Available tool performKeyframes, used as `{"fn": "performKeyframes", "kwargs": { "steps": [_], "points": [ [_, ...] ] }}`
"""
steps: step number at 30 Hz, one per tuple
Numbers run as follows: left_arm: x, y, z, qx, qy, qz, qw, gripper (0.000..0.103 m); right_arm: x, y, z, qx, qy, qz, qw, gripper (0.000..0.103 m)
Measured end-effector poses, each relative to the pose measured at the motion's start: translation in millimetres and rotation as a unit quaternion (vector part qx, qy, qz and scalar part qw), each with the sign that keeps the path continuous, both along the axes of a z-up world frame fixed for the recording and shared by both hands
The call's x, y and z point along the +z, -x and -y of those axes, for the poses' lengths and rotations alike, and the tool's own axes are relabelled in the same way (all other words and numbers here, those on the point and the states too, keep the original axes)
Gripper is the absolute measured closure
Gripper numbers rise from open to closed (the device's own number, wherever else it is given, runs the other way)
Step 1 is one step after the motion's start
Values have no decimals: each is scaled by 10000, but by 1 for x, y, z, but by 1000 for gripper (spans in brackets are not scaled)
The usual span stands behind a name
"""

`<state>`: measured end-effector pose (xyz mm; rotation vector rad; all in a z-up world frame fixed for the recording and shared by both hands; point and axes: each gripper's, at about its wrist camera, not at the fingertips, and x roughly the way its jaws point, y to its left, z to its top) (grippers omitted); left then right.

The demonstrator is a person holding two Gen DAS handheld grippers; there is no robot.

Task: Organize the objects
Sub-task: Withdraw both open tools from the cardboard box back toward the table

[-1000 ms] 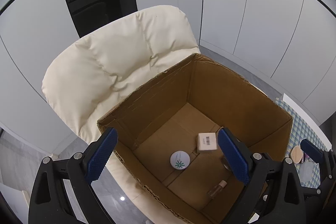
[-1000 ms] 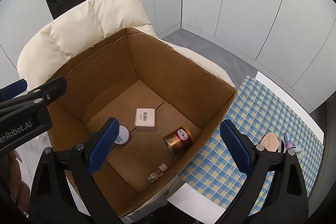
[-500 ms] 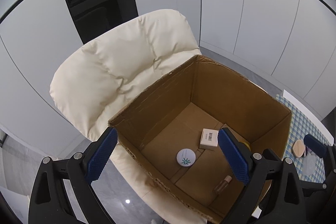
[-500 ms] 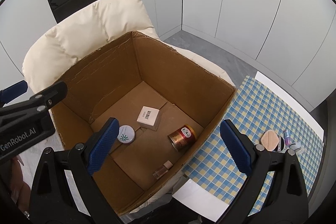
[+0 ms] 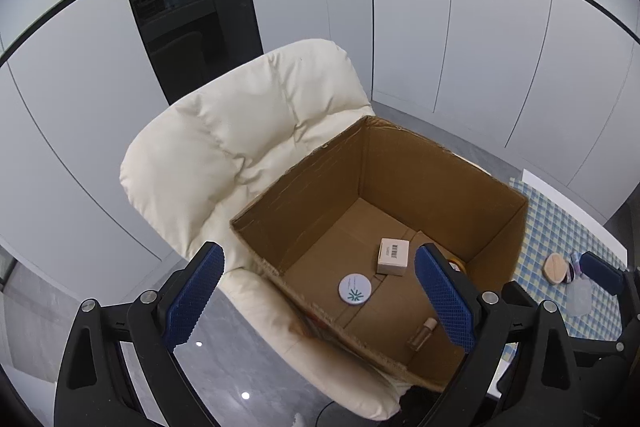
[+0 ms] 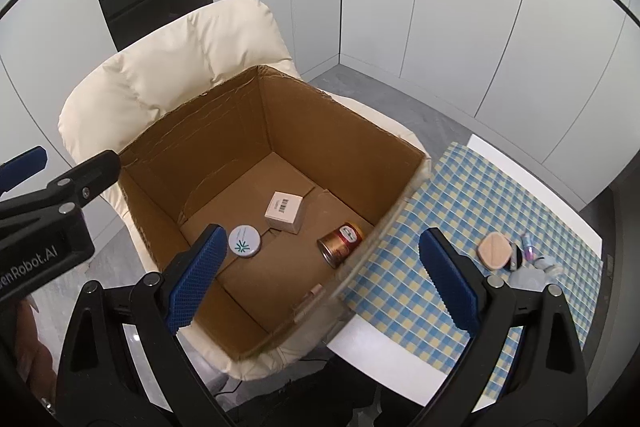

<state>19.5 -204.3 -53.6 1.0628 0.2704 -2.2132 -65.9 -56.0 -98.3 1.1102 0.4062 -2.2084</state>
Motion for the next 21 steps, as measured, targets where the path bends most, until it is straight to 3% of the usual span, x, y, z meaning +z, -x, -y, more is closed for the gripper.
{"fn": "performKeyframes", "kwargs": {
  "steps": [13, 21],
  "points": [
    [26, -73, -32, -113, 64, -190, 9997, 6, 39, -64, -42, 8, -101, -337, 9994, 5],
    [30, -102, -55, -222, -151, -321, 9991, 6, 54, -103, -69, -23, -102, -413, 9991, 5]
  ]
}}
